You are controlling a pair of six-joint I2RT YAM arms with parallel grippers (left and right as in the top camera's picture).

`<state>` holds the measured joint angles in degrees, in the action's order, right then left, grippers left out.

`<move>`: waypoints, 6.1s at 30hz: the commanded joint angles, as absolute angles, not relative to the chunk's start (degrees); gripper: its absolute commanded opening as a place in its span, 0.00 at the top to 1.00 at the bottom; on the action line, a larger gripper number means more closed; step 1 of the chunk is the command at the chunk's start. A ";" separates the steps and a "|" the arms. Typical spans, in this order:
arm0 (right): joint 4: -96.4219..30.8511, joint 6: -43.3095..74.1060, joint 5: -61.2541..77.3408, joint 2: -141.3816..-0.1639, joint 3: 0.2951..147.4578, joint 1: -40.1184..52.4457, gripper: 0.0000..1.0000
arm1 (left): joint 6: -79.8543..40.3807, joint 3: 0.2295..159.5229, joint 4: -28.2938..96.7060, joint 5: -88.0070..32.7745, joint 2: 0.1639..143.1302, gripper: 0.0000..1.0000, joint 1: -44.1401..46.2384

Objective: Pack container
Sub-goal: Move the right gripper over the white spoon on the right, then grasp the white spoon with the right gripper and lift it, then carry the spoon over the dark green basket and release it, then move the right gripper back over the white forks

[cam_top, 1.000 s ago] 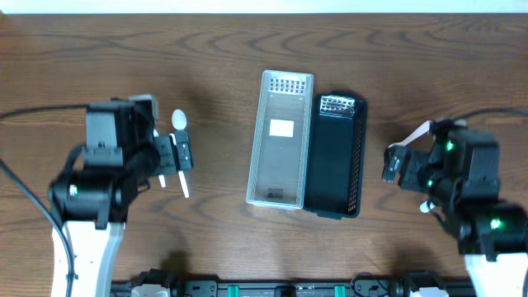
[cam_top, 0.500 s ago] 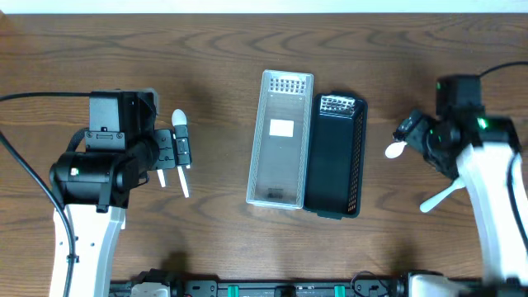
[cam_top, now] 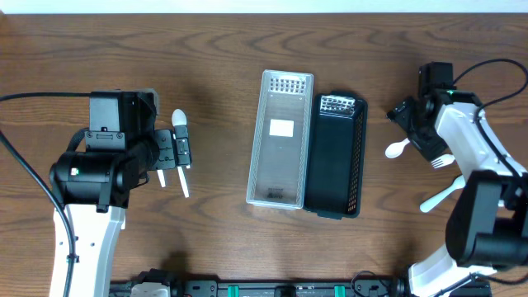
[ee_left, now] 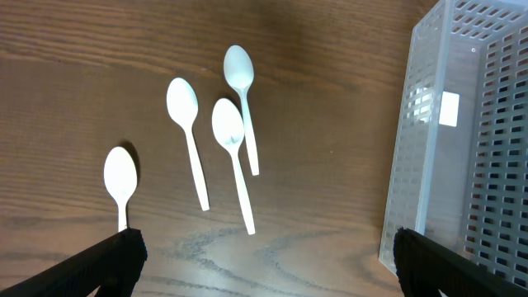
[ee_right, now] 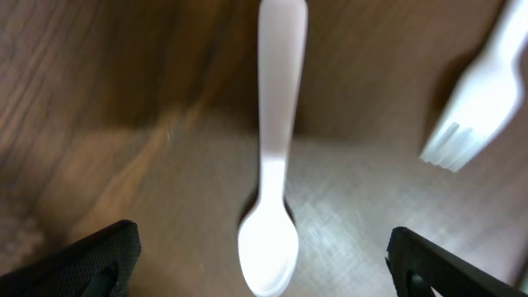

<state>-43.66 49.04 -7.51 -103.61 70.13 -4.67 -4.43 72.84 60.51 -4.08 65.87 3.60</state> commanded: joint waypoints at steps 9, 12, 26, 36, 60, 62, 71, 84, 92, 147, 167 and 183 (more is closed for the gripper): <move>-37.78 50.06 -7.22 -111.31 71.24 -6.28 0.02 | -3.66 73.95 60.82 -3.36 65.95 0.02 3.77; -37.60 49.56 -6.22 -113.40 71.24 -6.98 0.03 | -3.66 73.95 60.82 -3.38 65.95 0.02 3.77; -37.93 49.19 -3.73 -115.39 71.24 -7.22 0.67 | -3.66 73.95 60.82 -3.38 65.95 0.02 3.77; -39.64 49.01 -2.24 -115.39 71.24 -7.09 0.95 | -3.66 73.95 60.82 -3.38 65.95 0.02 3.77; -56.01 30.70 -1.45 -90.45 81.28 17.61 0.93 | -3.66 73.95 60.80 -3.36 65.95 0.02 3.77; -55.94 32.95 -1.45 -91.64 79.02 20.18 0.94 | -3.66 73.95 60.80 -3.36 65.95 0.02 3.77; -48.58 36.12 2.42 -98.83 68.53 24.27 0.89 | -3.66 73.95 60.80 -3.36 65.95 0.02 3.77; -51.11 29.28 0.58 -95.79 80.53 20.78 0.61 | -3.66 73.95 60.80 -3.38 65.95 0.02 3.77; -55.79 31.88 -3.18 -95.04 80.82 8.67 0.85 | -3.66 73.95 60.80 -3.36 65.98 0.02 3.77; -63.24 44.99 -4.49 -101.27 80.68 -19.59 0.30 | -3.66 73.95 60.16 -3.38 65.98 0.02 3.77; -50.06 37.56 -4.23 -110.85 76.01 -26.20 0.27 | -3.68 73.95 60.14 -3.38 65.98 0.02 3.77; -50.46 37.60 -2.31 -117.21 76.01 -24.08 0.36 | -3.68 73.95 60.14 -3.40 65.98 0.02 3.77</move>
<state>-50.09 38.04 -2.37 -115.77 76.34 -25.36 -4.43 72.84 60.05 -4.08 65.89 3.60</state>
